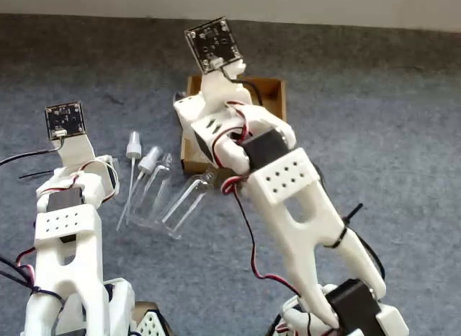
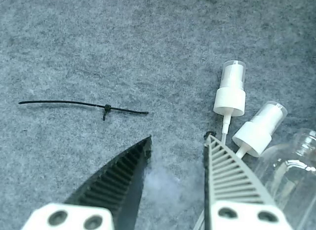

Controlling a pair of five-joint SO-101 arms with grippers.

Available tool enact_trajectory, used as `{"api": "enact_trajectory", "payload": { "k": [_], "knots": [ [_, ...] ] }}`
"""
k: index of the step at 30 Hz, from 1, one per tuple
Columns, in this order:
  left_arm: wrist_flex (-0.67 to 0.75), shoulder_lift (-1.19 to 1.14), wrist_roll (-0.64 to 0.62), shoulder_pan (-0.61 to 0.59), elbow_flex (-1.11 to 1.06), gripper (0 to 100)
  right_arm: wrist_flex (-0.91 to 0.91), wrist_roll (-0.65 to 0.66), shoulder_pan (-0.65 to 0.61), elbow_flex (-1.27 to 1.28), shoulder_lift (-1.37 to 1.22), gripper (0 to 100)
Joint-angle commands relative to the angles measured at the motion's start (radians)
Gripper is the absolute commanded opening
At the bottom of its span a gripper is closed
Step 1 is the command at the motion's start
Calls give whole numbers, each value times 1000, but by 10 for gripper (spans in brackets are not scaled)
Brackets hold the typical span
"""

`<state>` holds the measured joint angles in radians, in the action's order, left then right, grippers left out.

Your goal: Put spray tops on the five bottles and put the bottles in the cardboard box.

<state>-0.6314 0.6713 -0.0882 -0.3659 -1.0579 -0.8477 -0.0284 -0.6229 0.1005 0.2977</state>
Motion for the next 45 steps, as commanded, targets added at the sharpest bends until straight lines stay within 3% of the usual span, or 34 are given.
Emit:
{"api": "enact_trajectory", "payload": {
  "k": [1, 7, 11, 17, 22, 35, 45],
  "knots": [
    [17, 8, 2, 24, 2, 171, -128, -77, -39, -71, 110, 87],
    [17, 7, 2, 24, 1, 171, -418, -273, -186, -77, 174, 46],
    [17, 7, 2, 22, 1, 170, -487, -394, -239, -53, 173, 46],
    [17, 7, 2, 21, 1, 170, -479, -459, -245, 96, 113, 136],
    [17, 7, 2, 19, 1, 170, -473, -649, -263, 156, 27, 266],
    [17, 7, 2, 19, 1, 171, -179, -779, -260, 157, -282, 271],
    [17, 7, 2, 19, 1, 171, -153, -779, -245, 163, -452, 270]
  ]
}}
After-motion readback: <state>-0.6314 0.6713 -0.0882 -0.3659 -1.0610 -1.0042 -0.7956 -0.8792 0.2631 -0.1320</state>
